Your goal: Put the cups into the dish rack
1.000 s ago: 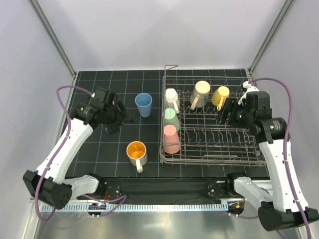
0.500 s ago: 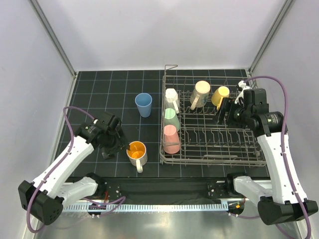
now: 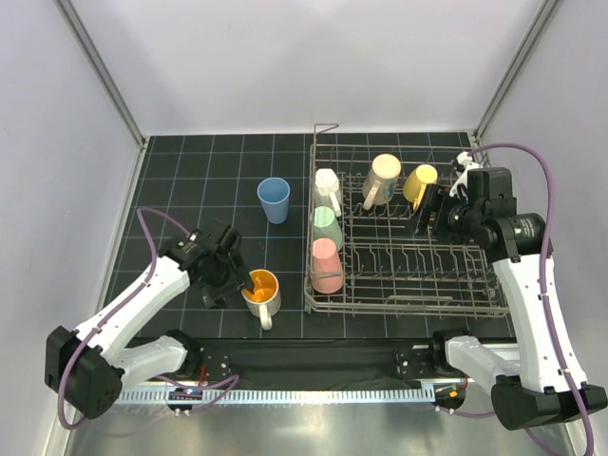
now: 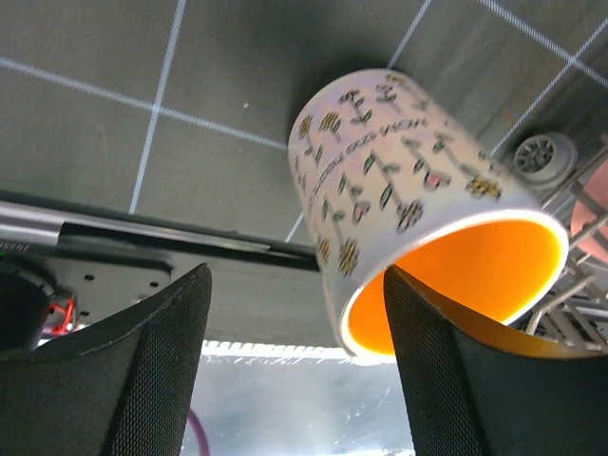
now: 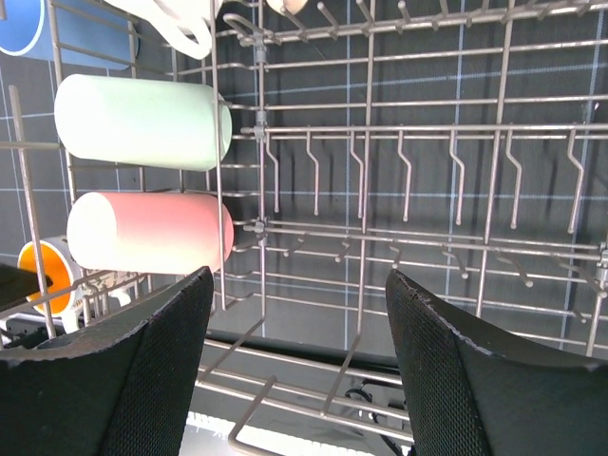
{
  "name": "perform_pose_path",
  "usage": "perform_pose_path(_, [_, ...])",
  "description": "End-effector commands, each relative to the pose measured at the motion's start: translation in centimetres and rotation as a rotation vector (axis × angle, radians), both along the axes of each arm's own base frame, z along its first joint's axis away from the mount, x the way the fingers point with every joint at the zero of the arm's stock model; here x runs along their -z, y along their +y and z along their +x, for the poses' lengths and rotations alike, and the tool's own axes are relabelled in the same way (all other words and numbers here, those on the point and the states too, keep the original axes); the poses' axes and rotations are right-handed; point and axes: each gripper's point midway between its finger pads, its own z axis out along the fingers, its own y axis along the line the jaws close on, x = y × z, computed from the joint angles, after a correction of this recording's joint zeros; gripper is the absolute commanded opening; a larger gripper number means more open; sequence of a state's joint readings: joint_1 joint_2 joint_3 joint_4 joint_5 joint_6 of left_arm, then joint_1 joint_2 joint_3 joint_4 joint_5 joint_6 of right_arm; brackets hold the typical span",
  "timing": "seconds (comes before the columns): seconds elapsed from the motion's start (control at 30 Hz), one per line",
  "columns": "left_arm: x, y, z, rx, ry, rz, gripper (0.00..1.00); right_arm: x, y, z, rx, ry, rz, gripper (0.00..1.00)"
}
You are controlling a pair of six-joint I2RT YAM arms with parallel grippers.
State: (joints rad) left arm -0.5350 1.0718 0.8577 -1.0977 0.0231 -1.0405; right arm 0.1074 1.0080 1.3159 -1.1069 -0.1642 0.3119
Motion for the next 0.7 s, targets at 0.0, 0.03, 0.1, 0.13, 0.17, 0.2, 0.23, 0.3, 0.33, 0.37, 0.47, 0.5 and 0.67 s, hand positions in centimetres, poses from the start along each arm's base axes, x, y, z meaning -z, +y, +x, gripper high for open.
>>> perform_pose_path(0.0, [0.5,-0.9,1.4,0.004,-0.022,-0.014,0.71,-0.3,0.3,-0.3,-0.001,-0.019,0.027,0.74])
perform_pose_path(0.03, [0.8,-1.1,1.5,0.004,-0.017,-0.016,0.70,-0.2,0.5,-0.2,-0.002,-0.017,0.032,0.74])
perform_pose_path(0.1, [1.4,-1.4,1.8,0.003,-0.012,-0.019,0.67,0.0,0.5,-0.2,-0.004,-0.016,0.034,0.74])
perform_pose_path(0.13, [1.5,-1.5,2.1,0.002,-0.017,-0.022,0.66,0.0,0.5,-0.1,-0.004,-0.017,0.033,0.74])
perform_pose_path(0.17, [1.7,-1.5,2.1,0.003,-0.012,-0.015,0.65,-0.1,0.5,-0.1,-0.005,-0.018,0.032,0.74])
perform_pose_path(0.2, [2.1,-1.5,2.1,0.007,-0.002,-0.007,0.60,0.1,0.5,0.0,-0.005,-0.011,0.028,0.74])
perform_pose_path(0.23, [2.2,-1.5,2.2,0.011,-0.003,-0.004,0.56,-0.1,0.5,0.1,-0.008,-0.018,0.025,0.74])
perform_pose_path(0.3, [2.4,-1.7,2.3,0.017,-0.005,-0.013,0.44,-0.4,0.4,0.3,-0.008,-0.019,0.022,0.74])
perform_pose_path(0.33, [2.5,-1.8,2.4,0.019,-0.006,-0.014,0.38,-0.6,0.4,0.5,-0.009,-0.022,0.024,0.74])
perform_pose_path(0.37, [2.5,-1.8,2.5,0.023,-0.010,-0.015,0.28,-0.7,0.5,0.6,-0.008,-0.023,0.025,0.74])
perform_pose_path(0.47, [2.3,-1.9,2.7,0.034,-0.014,-0.014,0.12,-1.4,0.6,0.9,-0.009,-0.033,0.033,0.74])
perform_pose_path(0.5, [2.0,-1.9,2.8,0.037,-0.021,-0.011,0.00,-1.5,0.7,1.0,-0.008,-0.037,0.039,0.74])
perform_pose_path(0.67, [-1.9,-1.6,4.6,0.035,-0.152,-0.014,0.00,-2.2,1.6,1.2,-0.041,-0.044,0.081,0.75])
